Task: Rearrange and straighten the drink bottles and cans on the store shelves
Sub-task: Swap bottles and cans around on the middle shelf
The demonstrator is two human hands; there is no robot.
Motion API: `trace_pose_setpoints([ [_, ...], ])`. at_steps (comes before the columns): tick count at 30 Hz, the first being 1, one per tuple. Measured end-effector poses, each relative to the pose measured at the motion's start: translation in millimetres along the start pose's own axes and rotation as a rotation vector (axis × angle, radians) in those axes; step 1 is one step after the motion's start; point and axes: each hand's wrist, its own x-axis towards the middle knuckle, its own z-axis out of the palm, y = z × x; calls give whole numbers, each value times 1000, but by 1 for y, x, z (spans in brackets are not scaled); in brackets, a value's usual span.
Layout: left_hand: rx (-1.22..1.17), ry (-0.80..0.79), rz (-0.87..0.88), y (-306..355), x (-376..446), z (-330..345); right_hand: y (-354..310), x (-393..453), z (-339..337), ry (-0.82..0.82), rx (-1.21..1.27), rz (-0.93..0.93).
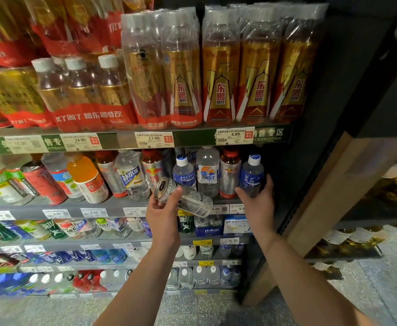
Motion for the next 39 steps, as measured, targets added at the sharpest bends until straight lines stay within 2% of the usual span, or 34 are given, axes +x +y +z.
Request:
trace_pose_setpoints([
  [2, 8, 25, 2, 0, -2, -3, -4, -15, 1, 132, -21, -61],
  [4, 10, 31, 0, 0, -5, -6, -3, -26, 6, 178, -2, -127],
  [13, 34, 7, -5, 15, -2, -26, -42, -20, 38, 72, -123, -251],
  [20, 95, -95, -5, 34, 25, -49, -56, 2, 60, 76, -252, -154],
  [28, 107, -233, -63, 48, 67, -77, -51, -2, 70, 215, -465, -240],
  [33, 125, -326, -58, 50, 87, -91, -54, -21, 76, 280, -450, -225],
  [39, 155, -305, -74, 48, 97, -106, -54, -51, 78, 338, -379, -174],
])
